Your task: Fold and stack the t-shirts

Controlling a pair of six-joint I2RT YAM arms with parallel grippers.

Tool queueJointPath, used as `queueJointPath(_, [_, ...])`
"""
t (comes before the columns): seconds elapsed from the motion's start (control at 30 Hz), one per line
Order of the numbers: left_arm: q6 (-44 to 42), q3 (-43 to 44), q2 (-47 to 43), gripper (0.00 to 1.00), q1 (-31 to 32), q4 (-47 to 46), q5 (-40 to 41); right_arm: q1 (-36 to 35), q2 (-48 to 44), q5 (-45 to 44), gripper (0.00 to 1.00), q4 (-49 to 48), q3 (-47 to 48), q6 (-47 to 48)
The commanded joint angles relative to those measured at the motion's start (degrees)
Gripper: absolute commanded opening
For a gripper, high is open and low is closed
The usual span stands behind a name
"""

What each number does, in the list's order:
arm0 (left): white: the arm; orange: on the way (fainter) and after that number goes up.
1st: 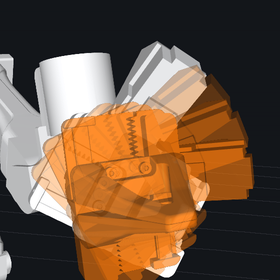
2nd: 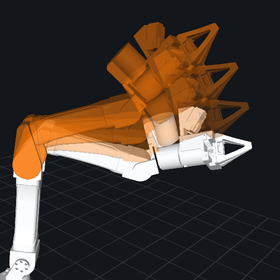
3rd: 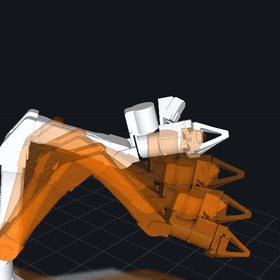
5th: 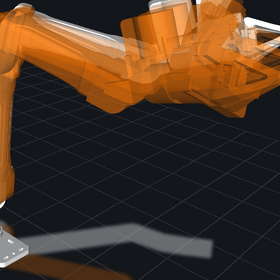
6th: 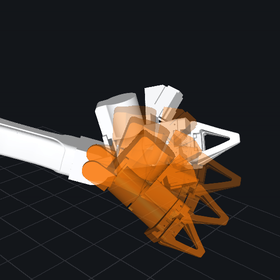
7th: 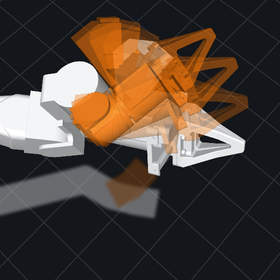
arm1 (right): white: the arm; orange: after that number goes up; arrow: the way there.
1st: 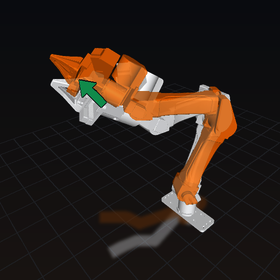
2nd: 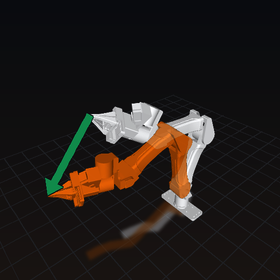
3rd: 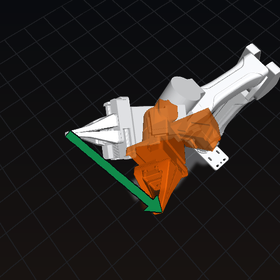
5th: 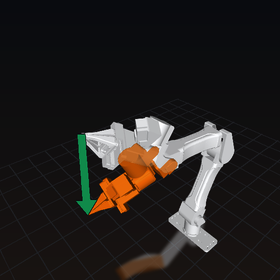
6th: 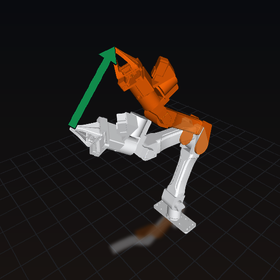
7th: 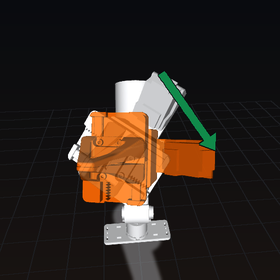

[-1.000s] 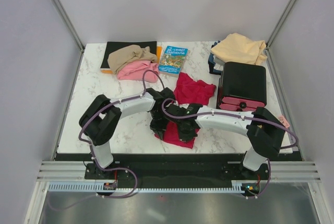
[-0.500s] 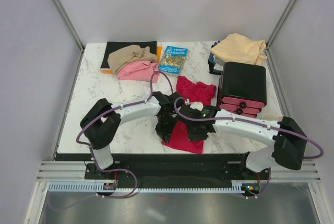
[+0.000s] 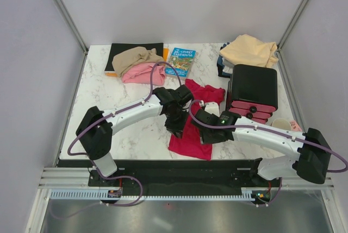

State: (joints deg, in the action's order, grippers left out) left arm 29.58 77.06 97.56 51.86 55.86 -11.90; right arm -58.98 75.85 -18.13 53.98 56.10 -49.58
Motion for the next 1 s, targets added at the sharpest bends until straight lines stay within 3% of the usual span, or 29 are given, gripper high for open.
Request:
queueJointPath(0.0, [2.58,0.29,-1.31,0.25,0.26,0.75,2.06,1.32,-4.48,-2.79,0.59,-2.47,-4.85,2.47])
queueJointPath(0.2, [2.85,-0.59,-0.79,0.25,0.18,0.75,2.23,1.76,-5.55,-3.85,0.60,-3.17,-6.26,4.40])
queueJointPath(0.8, [0.48,1.78,2.81,0.25,0.18,0.66,2.23,1.94,5.70,2.31,0.61,-6.07,-1.16,7.40])
queueJointPath(0.9, [0.04,2.04,3.51,0.25,0.26,0.48,1.97,1.94,7.46,1.87,0.59,-6.16,-1.25,7.39])
queueJointPath(0.97, [-0.58,2.57,3.87,0.25,0.18,0.57,1.79,1.94,8.08,0.91,0.47,-6.16,-1.08,7.05])
